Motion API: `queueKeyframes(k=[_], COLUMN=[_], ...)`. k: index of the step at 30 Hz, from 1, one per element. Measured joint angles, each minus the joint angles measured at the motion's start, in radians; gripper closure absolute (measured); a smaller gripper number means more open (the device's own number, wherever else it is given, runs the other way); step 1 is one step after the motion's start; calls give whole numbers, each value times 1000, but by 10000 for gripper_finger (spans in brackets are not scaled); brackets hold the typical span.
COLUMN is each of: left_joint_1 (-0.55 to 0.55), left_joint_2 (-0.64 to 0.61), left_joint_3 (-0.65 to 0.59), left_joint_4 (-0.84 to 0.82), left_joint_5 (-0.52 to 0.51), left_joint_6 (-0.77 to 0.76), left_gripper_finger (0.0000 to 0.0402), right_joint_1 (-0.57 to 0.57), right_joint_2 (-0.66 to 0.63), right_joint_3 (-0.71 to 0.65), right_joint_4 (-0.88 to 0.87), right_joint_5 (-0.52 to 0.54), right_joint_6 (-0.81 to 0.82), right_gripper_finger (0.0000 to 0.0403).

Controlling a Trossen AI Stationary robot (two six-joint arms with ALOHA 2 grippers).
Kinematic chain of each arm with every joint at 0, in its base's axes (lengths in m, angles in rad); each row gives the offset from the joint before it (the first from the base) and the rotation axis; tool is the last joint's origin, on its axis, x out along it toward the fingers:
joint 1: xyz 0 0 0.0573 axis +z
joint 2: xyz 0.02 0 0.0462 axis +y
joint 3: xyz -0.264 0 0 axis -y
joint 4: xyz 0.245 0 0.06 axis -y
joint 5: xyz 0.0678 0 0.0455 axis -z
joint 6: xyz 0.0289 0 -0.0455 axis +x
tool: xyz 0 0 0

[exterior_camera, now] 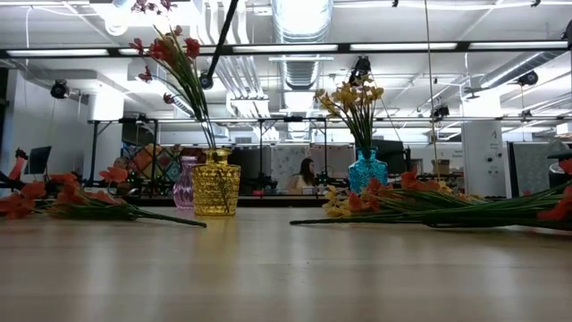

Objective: Sort flowers into vase by color
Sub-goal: Put the middle orange flower into the pink vase

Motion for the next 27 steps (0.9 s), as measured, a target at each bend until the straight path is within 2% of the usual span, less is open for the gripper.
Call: queueKeyframes(k=[3, 7, 10, 14, 22, 27], left_joint_1=[-17, -51, -68, -77, -107, -135], left_joint_2=[-6, -19, -38, -71, -95, -97], left_joint_3=[0, 0, 0, 0, 0, 0], left_joint_4=[-33, -110, -190, -325, -589, -756], left_joint_5=[-4, -9, -6, -7, 123, 193], left_joint_6=[-10, -40, -105, -216, -410, -510], left_gripper_finger=[244, 217, 208, 208, 216, 222], right_joint_1=[0, 0, -5, -37, -192, -335], right_joint_2=[-28, -97, -149, -210, -281, -227], right_joint_3=[0, 0, 0, 0, 5, 113], right_joint_4=[-54, -154, -225, -268, -273, -308], right_joint_5=[1, 59, 121, 147, 148, 69], right_joint_6=[16, 30, 30, 29, 28, 14], right_gripper_finger=[373, 374, 374, 374, 374, 374])
